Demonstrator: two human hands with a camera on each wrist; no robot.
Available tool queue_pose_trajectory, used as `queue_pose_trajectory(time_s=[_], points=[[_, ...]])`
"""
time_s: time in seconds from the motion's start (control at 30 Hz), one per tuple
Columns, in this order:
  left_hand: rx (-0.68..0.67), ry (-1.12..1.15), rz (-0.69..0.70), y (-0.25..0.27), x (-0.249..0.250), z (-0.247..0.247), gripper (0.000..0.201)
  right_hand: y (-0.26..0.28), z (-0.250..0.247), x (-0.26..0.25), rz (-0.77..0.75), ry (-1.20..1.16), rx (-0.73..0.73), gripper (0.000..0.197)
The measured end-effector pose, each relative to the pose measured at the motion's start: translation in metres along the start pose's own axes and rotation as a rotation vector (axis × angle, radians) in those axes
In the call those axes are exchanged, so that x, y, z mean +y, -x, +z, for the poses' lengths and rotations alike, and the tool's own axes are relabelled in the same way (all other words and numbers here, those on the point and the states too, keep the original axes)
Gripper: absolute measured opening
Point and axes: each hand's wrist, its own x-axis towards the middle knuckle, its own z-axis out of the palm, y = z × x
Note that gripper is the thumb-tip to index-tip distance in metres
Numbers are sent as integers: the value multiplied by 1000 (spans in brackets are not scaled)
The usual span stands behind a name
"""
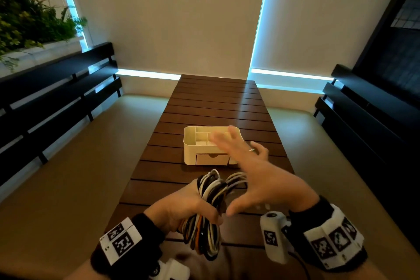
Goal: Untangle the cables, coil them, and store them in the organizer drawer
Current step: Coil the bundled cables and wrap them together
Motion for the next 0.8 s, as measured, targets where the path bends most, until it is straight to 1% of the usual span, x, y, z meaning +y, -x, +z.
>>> queue_pose_trajectory(time_s=[0.03, 0.07, 0.1, 0.13, 0.17, 0.2, 0.23, 0.27, 0.3, 0.33, 0.4, 0.43, 0.47, 0.53, 0.57, 0.63, 0.7, 0.73, 0.8], points=[[-14, -39, 13, 0, 4, -1, 54, -4, 5, -4, -21, 93, -77, 112], [-33, -75, 34, 1, 8, -1, 51, -6, 10, -3, -29, 95, -116, 101], [-78, -106, 44, 3, 12, -3, 47, -8, 15, 3, -18, 23, -113, 85], [-108, -141, 52, 6, 17, -5, 42, -9, 18, 7, -5, -49, -92, 63], [-105, -180, 53, 8, 20, -9, 36, -9, 22, 12, 18, -82, -54, 40], [-71, -223, 70, 10, 22, -12, 30, -8, 25, 18, 48, -111, -4, 22], [-19, -236, 85, 11, 22, -15, 31, -7, 29, 23, 86, -171, 69, 15], [35, -223, 105, 13, 24, -17, 34, -6, 32, 27, 113, -262, 140, 13], [87, -195, 130, 13, 24, -19, 32, -4, 34, 29, 119, -344, 209, 7], [140, -168, 162, 13, 25, -18, 28, -3, 36, 27, 90, -410, 273, 10], [230, -88, 224, 12, 25, -16, 22, -1, 41, 17, 25, -574, 386, 31], [285, -34, 248, 10, 24, -15, 20, -2, 44, 12, 12, -650, 447, 37], [336, 11, 268, 7, 23, -14, 18, -4, 49, 5, -9, -706, 505, 37], [414, 71, 305, 2, 21, -9, 17, -10, 56, -9, 27, -756, 655, 36], [442, 90, 326, 0, 20, -6, 18, -14, 58, -13, 60, -745, 730, 37], [480, 141, 367, -5, 16, 0, 23, -19, 62, -17, 80, -700, 823, 37], [501, 220, 389, -9, 13, 5, 38, -21, 64, -20, 59, -662, 833, 33], [499, 267, 392, -10, 12, 7, 44, -21, 64, -21, 51, -638, 815, 32], [484, 331, 391, -9, 10, 8, 51, -18, 60, -22, 35, -576, 745, 31]])
